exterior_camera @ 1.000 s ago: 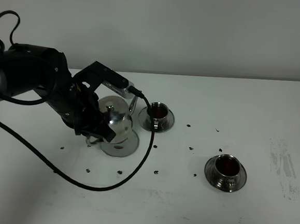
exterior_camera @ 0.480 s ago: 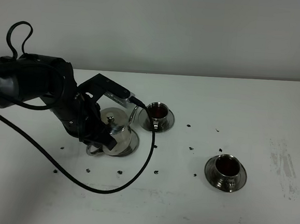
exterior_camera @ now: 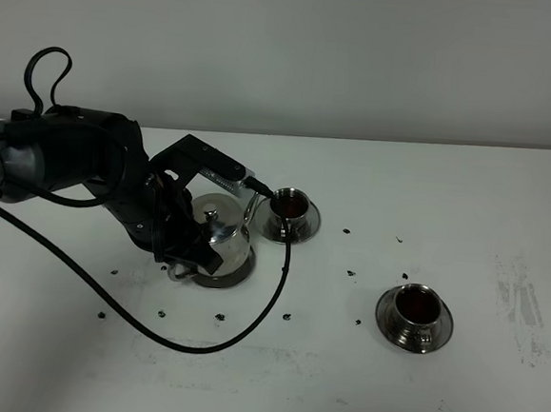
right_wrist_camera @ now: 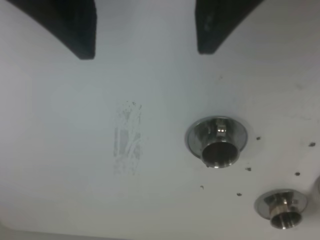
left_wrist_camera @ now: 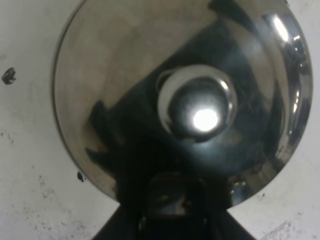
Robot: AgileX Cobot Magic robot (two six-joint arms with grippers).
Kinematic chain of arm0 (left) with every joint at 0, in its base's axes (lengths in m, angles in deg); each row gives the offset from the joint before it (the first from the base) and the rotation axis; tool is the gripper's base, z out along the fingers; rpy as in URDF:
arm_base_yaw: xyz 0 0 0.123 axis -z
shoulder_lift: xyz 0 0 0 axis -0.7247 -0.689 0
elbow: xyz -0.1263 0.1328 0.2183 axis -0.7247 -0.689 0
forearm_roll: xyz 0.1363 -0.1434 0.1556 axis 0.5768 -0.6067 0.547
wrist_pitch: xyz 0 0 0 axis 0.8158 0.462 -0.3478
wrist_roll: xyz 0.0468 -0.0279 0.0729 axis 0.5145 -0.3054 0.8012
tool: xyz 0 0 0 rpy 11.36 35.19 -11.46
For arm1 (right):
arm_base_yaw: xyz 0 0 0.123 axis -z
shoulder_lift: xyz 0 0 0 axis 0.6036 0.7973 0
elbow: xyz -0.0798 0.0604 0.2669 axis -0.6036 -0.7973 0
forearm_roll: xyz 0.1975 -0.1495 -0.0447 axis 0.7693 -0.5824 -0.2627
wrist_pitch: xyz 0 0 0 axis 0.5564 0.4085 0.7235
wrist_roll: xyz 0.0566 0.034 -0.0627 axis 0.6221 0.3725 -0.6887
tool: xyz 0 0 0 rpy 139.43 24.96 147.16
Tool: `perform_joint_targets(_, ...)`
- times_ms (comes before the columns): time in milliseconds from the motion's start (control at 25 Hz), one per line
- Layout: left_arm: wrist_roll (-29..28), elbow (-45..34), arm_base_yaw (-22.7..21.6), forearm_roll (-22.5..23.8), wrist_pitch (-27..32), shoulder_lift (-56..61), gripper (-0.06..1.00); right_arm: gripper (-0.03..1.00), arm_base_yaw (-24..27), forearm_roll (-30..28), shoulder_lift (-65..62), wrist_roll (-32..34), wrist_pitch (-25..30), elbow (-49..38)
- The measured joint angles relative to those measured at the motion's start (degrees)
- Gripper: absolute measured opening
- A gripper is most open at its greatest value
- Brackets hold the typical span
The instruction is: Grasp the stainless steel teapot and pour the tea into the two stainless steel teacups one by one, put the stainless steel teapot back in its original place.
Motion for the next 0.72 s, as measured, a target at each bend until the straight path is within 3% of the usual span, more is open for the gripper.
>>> perform_joint_targets(720,0.05,0.00,0.00,0.12,-0.06,-0.07,0.22,0.43,0.00,0.00,0.00,0.00,0.00,0.00)
